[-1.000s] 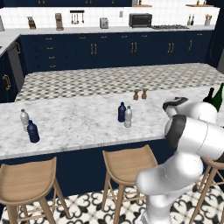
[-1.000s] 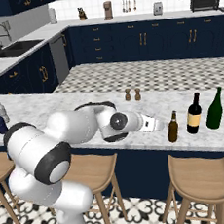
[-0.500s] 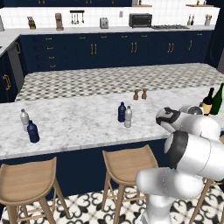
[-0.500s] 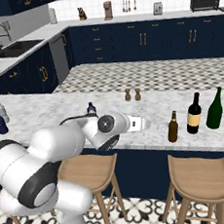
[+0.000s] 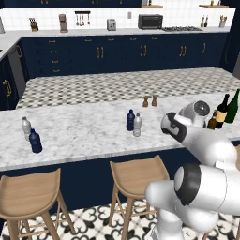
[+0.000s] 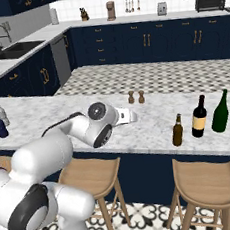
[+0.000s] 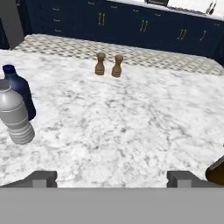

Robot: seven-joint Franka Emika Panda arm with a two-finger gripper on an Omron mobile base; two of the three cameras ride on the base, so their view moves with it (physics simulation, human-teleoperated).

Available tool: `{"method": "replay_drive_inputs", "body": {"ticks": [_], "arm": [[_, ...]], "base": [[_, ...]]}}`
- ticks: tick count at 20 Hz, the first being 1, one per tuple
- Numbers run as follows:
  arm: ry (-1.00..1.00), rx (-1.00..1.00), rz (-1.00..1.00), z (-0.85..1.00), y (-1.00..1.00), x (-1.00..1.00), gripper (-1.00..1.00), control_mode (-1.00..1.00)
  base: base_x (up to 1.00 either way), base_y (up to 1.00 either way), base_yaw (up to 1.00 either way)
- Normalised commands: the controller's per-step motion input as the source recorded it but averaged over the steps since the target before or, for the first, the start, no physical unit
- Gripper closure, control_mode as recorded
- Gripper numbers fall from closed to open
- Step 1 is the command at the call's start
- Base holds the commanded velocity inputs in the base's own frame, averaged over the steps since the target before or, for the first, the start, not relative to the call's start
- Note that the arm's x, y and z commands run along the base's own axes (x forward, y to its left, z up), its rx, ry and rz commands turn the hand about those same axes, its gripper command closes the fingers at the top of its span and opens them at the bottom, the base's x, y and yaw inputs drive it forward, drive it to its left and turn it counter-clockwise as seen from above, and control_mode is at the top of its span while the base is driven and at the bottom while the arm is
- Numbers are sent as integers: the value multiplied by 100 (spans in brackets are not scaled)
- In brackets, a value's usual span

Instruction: Move the plastic bottles in the middle to the plastics group, and the glass bottles in the middle to the glass group.

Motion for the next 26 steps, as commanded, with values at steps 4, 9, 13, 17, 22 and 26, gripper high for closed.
{"method": "replay_drive_inputs", "body": {"ticks": [4,9,13,17,22,26], "arm": [[11,4,17,25,58,0,-100,-100],[10,1,9,17,59,0,-100,-100],[8,2,7,9,60,-1,-100,-100],[3,1,4,0,63,0,-100,-100],[-1,4,0,-1,35,1,-100,-100],[-1,0,0,-6,7,30,-100,-100]], "base": [[0,0,0],[0,0,0],[0,0,0],[0,0,0],[0,0,0],[0,0,0]]}}
